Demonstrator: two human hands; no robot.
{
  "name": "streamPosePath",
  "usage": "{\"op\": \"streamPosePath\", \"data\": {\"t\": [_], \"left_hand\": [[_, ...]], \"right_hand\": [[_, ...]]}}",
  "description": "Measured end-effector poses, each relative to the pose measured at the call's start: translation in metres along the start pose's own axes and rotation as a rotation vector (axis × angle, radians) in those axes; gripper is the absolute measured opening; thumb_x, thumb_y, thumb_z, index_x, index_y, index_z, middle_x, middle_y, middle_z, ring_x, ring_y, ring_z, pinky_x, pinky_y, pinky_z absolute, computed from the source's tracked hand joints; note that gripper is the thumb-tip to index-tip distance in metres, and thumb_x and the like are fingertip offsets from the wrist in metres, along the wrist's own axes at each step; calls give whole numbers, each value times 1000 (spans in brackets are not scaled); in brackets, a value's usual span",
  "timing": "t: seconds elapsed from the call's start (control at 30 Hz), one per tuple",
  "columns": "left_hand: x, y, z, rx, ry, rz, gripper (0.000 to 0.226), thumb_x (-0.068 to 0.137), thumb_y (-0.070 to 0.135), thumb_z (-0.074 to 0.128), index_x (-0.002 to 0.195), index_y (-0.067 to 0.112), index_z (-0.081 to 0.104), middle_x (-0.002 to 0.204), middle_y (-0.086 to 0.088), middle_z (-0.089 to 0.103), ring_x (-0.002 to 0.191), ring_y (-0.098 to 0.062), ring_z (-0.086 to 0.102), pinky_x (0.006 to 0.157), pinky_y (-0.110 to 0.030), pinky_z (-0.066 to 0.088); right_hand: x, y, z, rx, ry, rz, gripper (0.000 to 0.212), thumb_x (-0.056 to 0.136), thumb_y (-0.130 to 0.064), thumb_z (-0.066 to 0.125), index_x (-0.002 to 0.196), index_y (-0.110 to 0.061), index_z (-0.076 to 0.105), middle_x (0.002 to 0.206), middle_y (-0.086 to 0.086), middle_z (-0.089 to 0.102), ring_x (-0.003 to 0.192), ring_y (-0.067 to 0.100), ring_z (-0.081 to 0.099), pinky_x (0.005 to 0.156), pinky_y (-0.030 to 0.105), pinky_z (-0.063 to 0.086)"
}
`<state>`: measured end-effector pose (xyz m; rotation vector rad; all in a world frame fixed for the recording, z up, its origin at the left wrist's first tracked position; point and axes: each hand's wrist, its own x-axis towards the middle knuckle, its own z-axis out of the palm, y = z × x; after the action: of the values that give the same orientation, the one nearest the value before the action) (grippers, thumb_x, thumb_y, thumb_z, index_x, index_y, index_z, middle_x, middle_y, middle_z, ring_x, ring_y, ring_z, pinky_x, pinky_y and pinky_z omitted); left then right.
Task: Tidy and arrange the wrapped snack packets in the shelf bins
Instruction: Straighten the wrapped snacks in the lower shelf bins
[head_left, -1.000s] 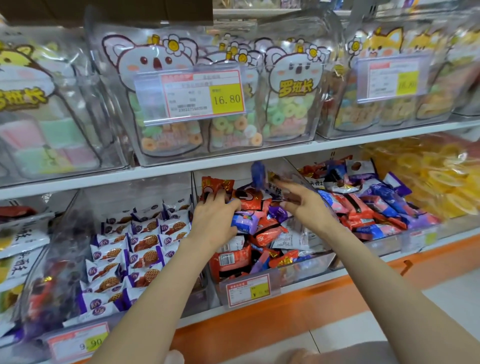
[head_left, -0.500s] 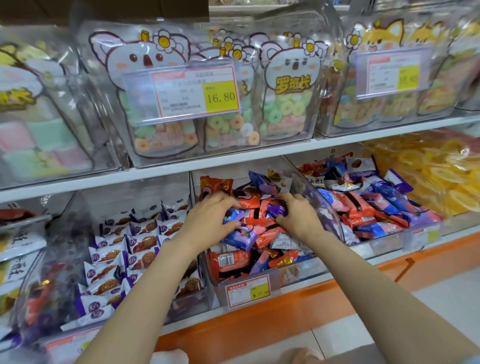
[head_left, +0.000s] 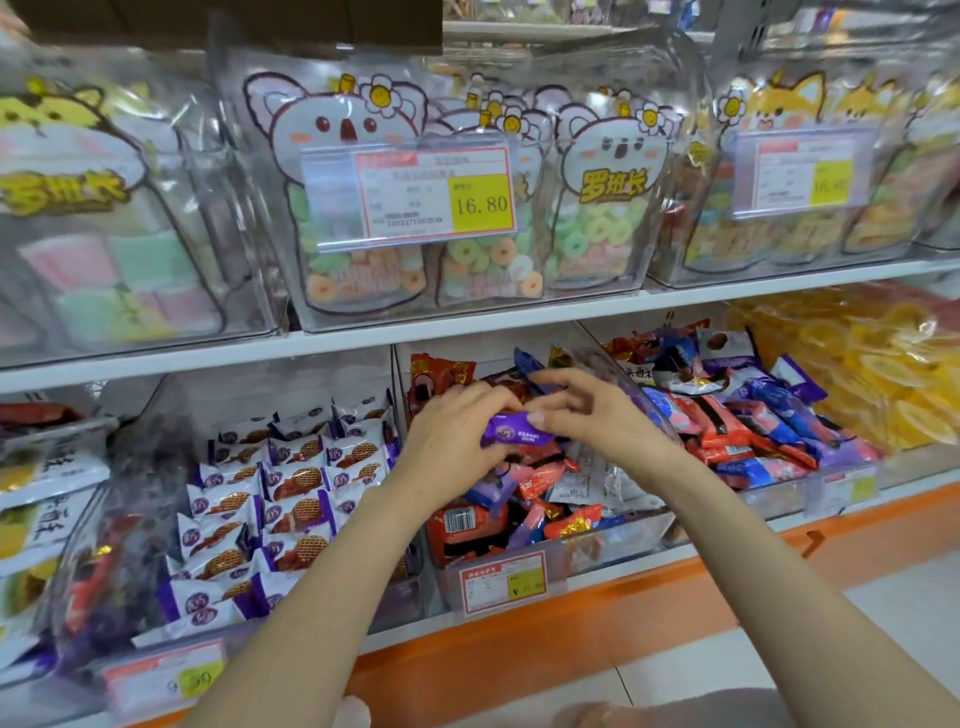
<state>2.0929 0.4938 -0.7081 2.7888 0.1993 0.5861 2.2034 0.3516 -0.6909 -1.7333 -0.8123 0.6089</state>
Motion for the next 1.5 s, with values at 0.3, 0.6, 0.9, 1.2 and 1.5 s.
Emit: {"op": "streamPosePath", "data": {"t": [0.3, 0.6, 0.9, 1.2, 1.5], "left_hand": [[-16, -26, -22, -79, 120, -89, 37, 81, 22, 69, 117, 25, 60, 106, 8, 62, 91, -3, 45, 71, -22, 33], [-18, -28, -20, -227, 39, -138, 38, 80, 21, 72, 115, 24, 58, 102, 13, 53, 94, -4, 48, 75, -22, 42], [-19, -22, -21, -210, 6, -123, 32, 78, 18, 72, 105, 22, 54, 100, 6, 57, 89, -8, 51, 75, -26, 41], [-15, -11, -11, -179, 95, -29, 31, 75, 27, 75, 101, 22, 60, 98, 9, 41, 97, -10, 37, 77, -26, 27], [-23, -10, -16, -329, 157, 41, 30, 71, 21, 74, 95, 27, 56, 123, 13, 43, 120, -14, 44, 97, -40, 39]], "right_hand": [[73, 54, -24, -1191, 151, -428, 43, 72, -13, 72, 114, -21, 68, 136, 14, 49, 127, 39, 39, 104, 48, 36], [108, 50, -17, -1671, -87, -313, 61, 87, -24, 60, 143, -19, 34, 154, 11, 20, 140, 31, 16, 112, 43, 18], [93, 40, -31, -1451, 113, -570, 29, 60, -21, 65, 87, -13, 71, 96, 11, 67, 83, 34, 64, 73, 42, 50], [28, 10, -26, -807, 531, -381, 12, 81, -17, 67, 90, -11, 73, 87, 9, 69, 80, 28, 62, 66, 33, 48], [-22, -5, 24, -3, 309, -313, 11, 86, 3, 62, 83, -7, 65, 67, -2, 65, 59, -3, 62, 61, 10, 48]]}}
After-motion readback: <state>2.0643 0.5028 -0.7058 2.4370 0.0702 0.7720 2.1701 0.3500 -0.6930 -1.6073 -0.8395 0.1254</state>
